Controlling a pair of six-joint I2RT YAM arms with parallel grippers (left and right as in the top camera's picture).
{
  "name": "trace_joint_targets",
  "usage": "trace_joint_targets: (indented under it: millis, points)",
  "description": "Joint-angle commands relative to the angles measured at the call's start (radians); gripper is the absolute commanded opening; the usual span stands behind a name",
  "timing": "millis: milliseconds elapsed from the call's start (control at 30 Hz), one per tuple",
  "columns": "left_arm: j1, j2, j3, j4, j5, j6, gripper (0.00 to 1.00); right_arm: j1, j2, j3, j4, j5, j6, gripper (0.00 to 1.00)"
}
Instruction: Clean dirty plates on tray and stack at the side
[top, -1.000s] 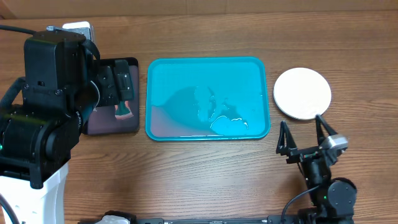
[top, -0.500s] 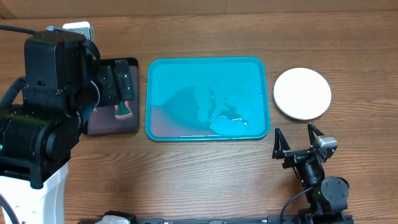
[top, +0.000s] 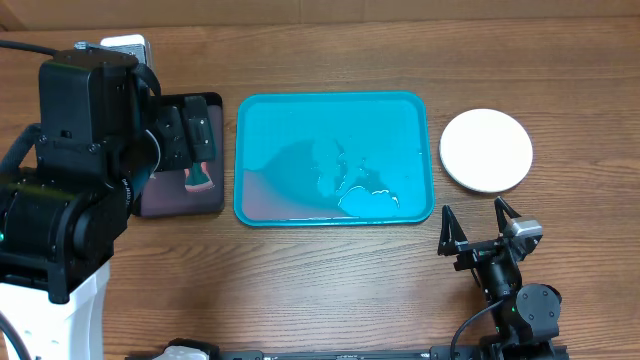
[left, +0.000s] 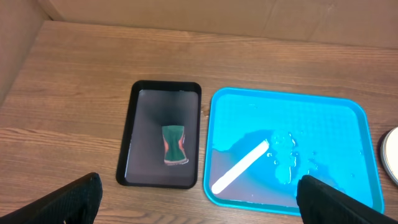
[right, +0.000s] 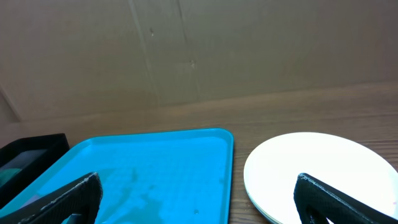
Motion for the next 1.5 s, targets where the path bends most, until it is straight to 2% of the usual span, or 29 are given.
trace_joint_targets:
  millis: [0, 233, 367, 500, 667, 867, 1100, 1467]
  points:
    - [0.004, 0.003, 0.002, 0.004, -0.006, 0.011, 1.0, -0.002, -0.008, -0.01, 0.006, -0.006, -0.005, 1.0]
    - [0.004, -0.037, -0.003, 0.009, -0.055, 0.059, 1.0, -0.002, -0.008, -0.01, 0.006, -0.006, -0.005, 1.0]
    - [0.005, -0.139, -0.095, 0.128, -0.05, 0.094, 1.0, -0.002, -0.008, -0.01, 0.006, -0.006, -0.005, 1.0]
    - [0.024, -0.313, -0.325, 0.337, -0.006, 0.105, 1.0, -0.002, -0.008, -0.01, 0.006, -0.006, -0.005, 1.0]
    - [0.079, -0.567, -0.733, 0.624, 0.099, 0.128, 1.0, -0.002, -0.008, -0.01, 0.006, -0.006, -0.005, 1.0]
    - [0.118, -0.843, -1.172, 0.877, 0.203, 0.146, 1.0, -0.002, -0.008, -0.01, 0.006, -0.006, -0.005, 1.0]
    - [0.123, -1.082, -1.543, 1.037, 0.24, 0.122, 1.0, -0.002, -0.008, -0.01, 0.006, -0.006, -0.004, 1.0]
    - [0.124, -1.313, -1.868, 1.09, 0.239, 0.101, 1.0, -0.002, -0.008, -0.01, 0.006, -0.006, -0.005, 1.0]
